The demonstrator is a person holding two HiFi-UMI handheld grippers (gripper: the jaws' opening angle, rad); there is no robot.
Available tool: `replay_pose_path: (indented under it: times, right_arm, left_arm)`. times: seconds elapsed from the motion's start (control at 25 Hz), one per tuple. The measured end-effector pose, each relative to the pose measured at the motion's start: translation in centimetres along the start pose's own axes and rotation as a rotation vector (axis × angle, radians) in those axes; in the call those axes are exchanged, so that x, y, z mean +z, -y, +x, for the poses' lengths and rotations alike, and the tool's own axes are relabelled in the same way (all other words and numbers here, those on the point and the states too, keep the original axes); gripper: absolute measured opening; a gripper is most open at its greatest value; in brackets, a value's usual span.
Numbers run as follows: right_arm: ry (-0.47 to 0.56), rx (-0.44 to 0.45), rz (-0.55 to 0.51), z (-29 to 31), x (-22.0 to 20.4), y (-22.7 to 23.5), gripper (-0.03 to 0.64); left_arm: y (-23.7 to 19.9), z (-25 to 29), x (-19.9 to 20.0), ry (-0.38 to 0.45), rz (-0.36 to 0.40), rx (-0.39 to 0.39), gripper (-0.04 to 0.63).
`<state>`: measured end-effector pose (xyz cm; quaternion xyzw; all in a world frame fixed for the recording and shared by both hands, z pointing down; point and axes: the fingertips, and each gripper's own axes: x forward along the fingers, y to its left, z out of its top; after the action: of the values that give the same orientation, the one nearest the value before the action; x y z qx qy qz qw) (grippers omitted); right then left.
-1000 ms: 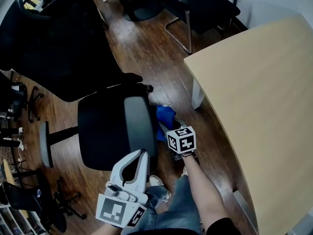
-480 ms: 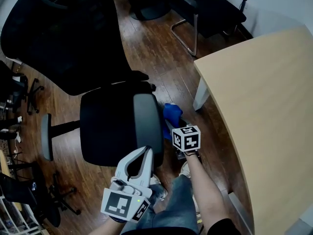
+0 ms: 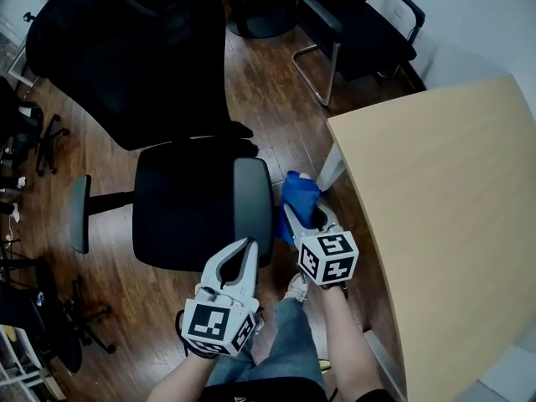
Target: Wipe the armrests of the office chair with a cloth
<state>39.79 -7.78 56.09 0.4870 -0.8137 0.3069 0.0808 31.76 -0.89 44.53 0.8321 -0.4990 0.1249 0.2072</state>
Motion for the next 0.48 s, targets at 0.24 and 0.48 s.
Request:
replay_pose_path:
  times: [0.24, 0.48]
  right_arm:
    - [0.079, -0.021, -0.062, -3.7, 4.9, -4.8, 0.147]
    - [0.166, -0.104, -0.074, -4.9, 7.8, -10.0, 0.147]
  left_arm:
    - [-2.3, -1.8, 0.3, 0.010, -0.038, 0.034, 0.005]
    - [-5.4, -3.5, 1.9, 0.038, -0.038, 0.005, 0.005]
